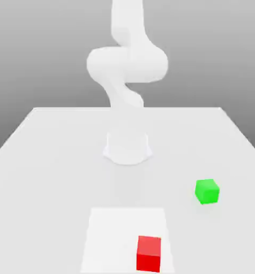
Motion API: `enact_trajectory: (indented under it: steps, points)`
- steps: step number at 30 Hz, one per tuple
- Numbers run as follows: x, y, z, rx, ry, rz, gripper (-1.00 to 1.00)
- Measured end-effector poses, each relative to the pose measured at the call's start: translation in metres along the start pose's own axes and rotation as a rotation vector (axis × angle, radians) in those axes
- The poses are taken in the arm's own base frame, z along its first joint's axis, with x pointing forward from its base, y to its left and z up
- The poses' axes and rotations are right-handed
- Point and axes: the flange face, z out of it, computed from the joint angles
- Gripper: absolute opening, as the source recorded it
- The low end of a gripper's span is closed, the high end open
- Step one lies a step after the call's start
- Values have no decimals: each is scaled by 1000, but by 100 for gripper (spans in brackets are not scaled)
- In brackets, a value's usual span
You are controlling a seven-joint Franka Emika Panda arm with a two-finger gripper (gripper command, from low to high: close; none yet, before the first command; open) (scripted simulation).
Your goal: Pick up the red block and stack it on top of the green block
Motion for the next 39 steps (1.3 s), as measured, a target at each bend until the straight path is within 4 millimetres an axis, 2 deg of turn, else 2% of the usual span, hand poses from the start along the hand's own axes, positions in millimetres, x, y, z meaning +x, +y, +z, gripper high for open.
enact_trajectory:
  steps: [5,10,16,22,25,29,30,36,39]
  points:
    - [-17,3,103,-125,-85,13,0]
    - [-46,21,196,-240,-174,27,0]
    - [-96,59,295,-366,-292,45,0]
    - [-161,110,374,-481,-419,68,0]
    - [-195,137,406,-528,-476,83,0]
    - [-222,163,444,-537,-488,86,0]
    - [-227,168,452,-538,-488,86,-100]
    - [-230,170,455,-538,-488,85,-100]
    - [-218,159,439,-537,-488,87,-100]
